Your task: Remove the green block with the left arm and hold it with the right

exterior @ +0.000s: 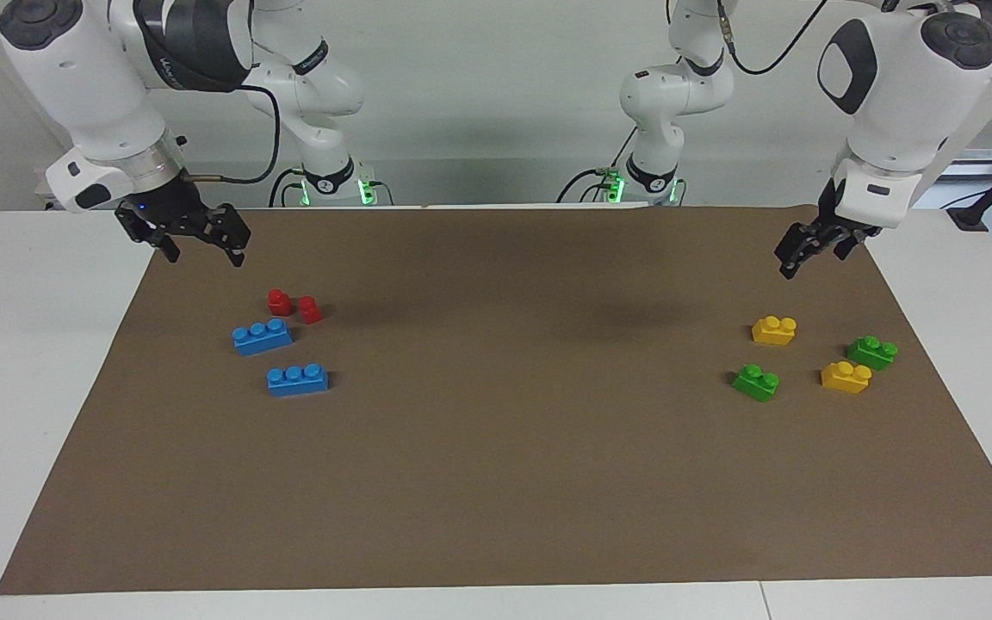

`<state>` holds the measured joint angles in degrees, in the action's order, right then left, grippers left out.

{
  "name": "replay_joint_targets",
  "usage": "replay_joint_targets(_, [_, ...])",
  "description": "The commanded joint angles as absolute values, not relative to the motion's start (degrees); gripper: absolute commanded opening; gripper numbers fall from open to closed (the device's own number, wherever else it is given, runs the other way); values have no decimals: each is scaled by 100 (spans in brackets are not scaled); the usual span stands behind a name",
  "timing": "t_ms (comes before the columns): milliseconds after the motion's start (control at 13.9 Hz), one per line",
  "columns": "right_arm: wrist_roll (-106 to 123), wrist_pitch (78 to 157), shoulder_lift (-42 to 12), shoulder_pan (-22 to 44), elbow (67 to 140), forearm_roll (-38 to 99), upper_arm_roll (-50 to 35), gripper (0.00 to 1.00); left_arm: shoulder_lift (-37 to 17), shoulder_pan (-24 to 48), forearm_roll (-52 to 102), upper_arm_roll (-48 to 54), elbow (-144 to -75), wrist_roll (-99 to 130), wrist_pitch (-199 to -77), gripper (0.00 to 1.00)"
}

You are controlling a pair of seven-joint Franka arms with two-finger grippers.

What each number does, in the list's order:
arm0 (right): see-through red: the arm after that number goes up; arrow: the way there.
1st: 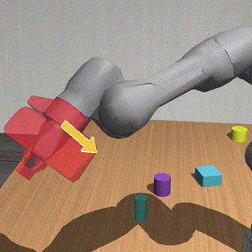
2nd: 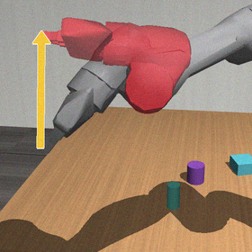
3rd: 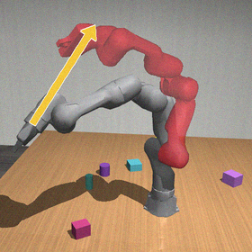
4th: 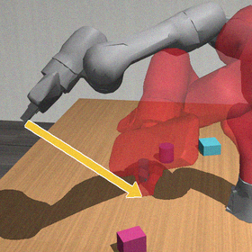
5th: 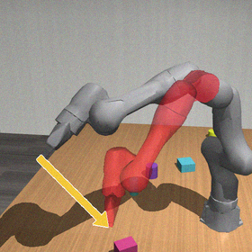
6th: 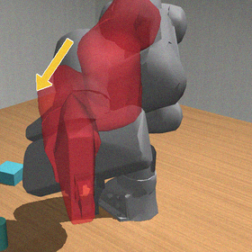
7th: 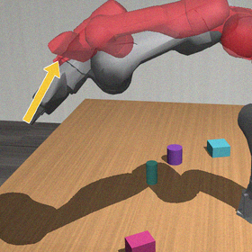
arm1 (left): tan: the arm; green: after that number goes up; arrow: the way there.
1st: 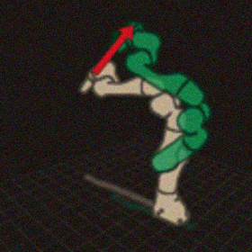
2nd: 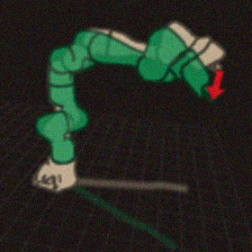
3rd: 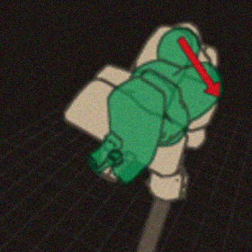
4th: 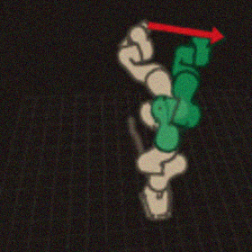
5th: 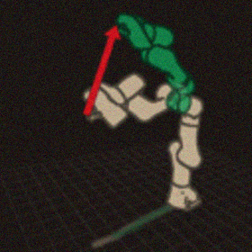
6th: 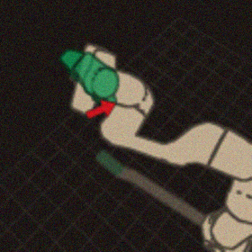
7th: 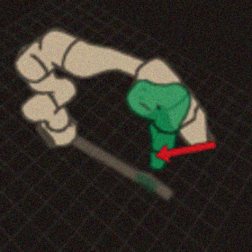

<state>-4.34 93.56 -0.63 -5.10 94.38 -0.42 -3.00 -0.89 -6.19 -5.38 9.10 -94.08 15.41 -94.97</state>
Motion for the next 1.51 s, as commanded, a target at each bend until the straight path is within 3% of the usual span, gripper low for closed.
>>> replay_joint_targets(0, [-299, 9360, -44, -562, 9475, -202, -351, 100, -79, -580, -396, 879, -9072, 1223, -8984, 100])
replay_joint_targets(215, [-264, 9369, -44, -562, 9475, -229, -352, 100, -88, -633, -53, 835, -8728, 1108, -8465, 100])
replay_joint_targets(1436, [-264, 9396, -26, -554, 9545, -220, -360, 100, -88, -642, 167, 791, -8675, 176, -8209, 100])
